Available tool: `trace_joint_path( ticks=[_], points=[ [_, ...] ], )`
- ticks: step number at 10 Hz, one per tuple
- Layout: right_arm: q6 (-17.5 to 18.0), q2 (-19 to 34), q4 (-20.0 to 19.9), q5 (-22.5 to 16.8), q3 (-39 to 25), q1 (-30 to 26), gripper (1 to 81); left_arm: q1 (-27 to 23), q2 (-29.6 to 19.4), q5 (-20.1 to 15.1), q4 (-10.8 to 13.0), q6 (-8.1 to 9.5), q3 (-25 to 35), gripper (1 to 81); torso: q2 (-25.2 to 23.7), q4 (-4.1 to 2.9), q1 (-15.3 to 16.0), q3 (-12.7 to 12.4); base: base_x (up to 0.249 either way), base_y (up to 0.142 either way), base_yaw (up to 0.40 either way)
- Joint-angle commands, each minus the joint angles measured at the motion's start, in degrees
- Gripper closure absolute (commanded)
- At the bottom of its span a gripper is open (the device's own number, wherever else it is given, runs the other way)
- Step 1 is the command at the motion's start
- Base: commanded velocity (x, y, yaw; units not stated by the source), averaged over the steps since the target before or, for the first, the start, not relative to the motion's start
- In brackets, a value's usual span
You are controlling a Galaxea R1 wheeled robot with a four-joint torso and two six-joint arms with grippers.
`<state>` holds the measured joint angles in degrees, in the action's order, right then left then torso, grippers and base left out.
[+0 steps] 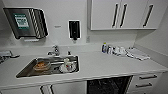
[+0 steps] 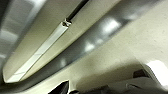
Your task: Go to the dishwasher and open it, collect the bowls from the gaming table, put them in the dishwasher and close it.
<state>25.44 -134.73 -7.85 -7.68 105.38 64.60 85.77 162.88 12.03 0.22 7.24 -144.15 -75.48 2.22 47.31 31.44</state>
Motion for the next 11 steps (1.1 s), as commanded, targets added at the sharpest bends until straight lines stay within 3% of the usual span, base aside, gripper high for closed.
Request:
trace_joint_path(
  ticks=[1,6,11],
  points=[
    [-0.2,1.5,0.7,-3.4,-0.5,-4.2,1.0,-2.5,-0.6,-2.4,0.4,-0.30,0.1,1.0,0.0,0.00,0.0,0.0,-0.120,0.000,0.000],
    [-0.3,-5.1,3.1,-3.4,9.6,-1.4,1.0,-2.5,-0.4,-2.5,0.4,-0.39,0.1,1.0,0.0,0.00,0.0,0.0,-0.107,0.000,0.000],
    [-0.7,-10.2,11.3,-3.2,14.3,3.4,1.0,-2.5,-0.4,-2.4,0.4,-0.39,-0.2,1.0,0.0,0.00,0.0,0.0,0.000,0.000,0.000]
  ],
)
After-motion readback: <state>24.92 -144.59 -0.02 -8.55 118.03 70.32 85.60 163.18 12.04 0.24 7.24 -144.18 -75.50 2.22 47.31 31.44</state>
